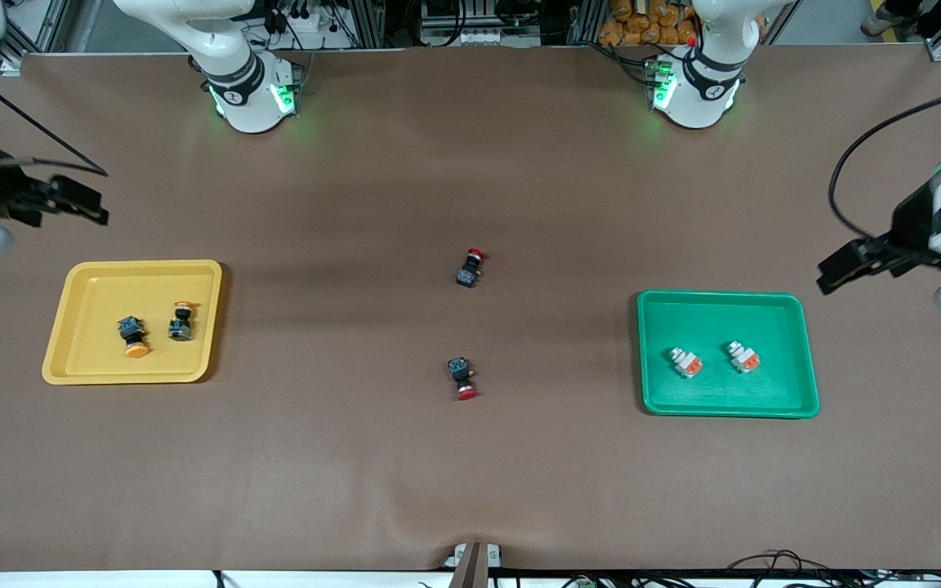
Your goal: Place green and yellow buttons in trays
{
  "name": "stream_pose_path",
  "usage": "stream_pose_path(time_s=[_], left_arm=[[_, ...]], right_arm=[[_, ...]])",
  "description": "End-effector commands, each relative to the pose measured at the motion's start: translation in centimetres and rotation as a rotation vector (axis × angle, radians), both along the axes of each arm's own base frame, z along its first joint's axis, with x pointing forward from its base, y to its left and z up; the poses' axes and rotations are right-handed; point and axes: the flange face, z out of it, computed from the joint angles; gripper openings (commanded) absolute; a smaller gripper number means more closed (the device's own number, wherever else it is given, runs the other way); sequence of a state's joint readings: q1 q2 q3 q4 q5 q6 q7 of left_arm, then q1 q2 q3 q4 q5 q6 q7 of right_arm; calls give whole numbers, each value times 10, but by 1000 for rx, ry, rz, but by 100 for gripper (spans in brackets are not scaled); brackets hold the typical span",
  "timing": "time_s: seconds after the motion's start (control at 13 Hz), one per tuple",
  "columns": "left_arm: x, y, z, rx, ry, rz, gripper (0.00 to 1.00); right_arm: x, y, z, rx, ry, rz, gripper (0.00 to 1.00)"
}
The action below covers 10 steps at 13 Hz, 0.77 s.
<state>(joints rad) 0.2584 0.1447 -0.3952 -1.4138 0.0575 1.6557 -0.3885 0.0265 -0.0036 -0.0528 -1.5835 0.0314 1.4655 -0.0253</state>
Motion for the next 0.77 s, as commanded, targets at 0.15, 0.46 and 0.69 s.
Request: stream_pose_path(time_s=[0.15,0.46,0.69], left_arm=[[-41,40,38,11,44,-78,100],[-67,72,44,-11,61,-188,100],[-75,63,38,-29,77,-209,100]], right_arm=[[-25,-1,46,3,-42,-121,100],[-24,6,46,19,-42,-104,100],[-19,5,43,19,-50,-102,100]])
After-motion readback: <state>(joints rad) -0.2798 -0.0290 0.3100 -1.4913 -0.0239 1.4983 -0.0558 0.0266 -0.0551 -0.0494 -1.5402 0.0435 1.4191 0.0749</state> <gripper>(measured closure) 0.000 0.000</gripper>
